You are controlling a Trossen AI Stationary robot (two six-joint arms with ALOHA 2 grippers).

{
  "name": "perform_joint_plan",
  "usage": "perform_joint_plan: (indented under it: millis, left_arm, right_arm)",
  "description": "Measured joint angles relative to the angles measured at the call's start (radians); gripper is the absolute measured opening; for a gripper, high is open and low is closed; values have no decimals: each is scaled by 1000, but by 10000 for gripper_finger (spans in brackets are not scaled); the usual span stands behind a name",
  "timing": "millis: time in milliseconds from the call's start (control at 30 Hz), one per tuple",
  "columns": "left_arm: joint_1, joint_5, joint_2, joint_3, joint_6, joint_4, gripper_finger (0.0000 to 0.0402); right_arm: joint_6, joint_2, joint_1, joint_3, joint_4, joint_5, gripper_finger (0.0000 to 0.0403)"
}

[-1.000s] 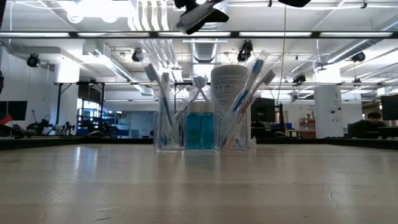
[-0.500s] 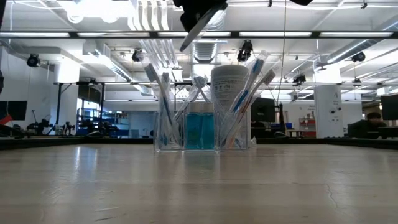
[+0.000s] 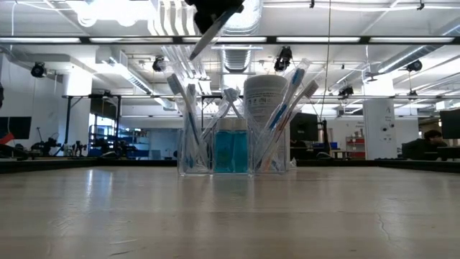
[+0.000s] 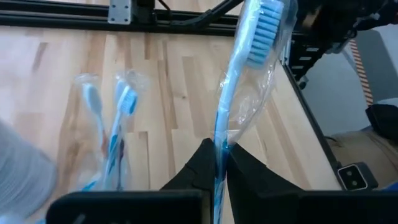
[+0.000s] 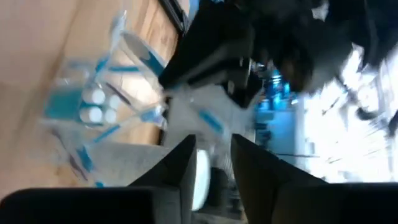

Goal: Pick & Place toothbrushing station
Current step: Put the blue toothbrush into the transparent organizer

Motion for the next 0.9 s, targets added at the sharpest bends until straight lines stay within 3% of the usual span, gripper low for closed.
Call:
perform_joint_plan:
  millis: [133,300,533,667,800,900]
  left_arm:
    - [-4,-26,-92,-89,4,15,20]
    - [-42,-81,-297,-309,0,159,20]
    - [-109,-135,-598,-668,-32,537,20]
    - [-128,-158,-717,-783,-51,630,20]
    - [-144,-161,-807,-839,-53,644,20]
    - [-161,-160,-849,-875,-39,658,20]
  right_arm:
    - [138,-73,13,0,4,-102,117]
    - [275,-149,18,-2,40,-314,128]
    - [133,-209,8,-119,348,-488,130]
    - [63,-285,-51,-257,617,-793,132]
    - [59,-384,-146,-508,1065,-1179,131]
    - [144,-436,-226,-708,1357,-1335,128]
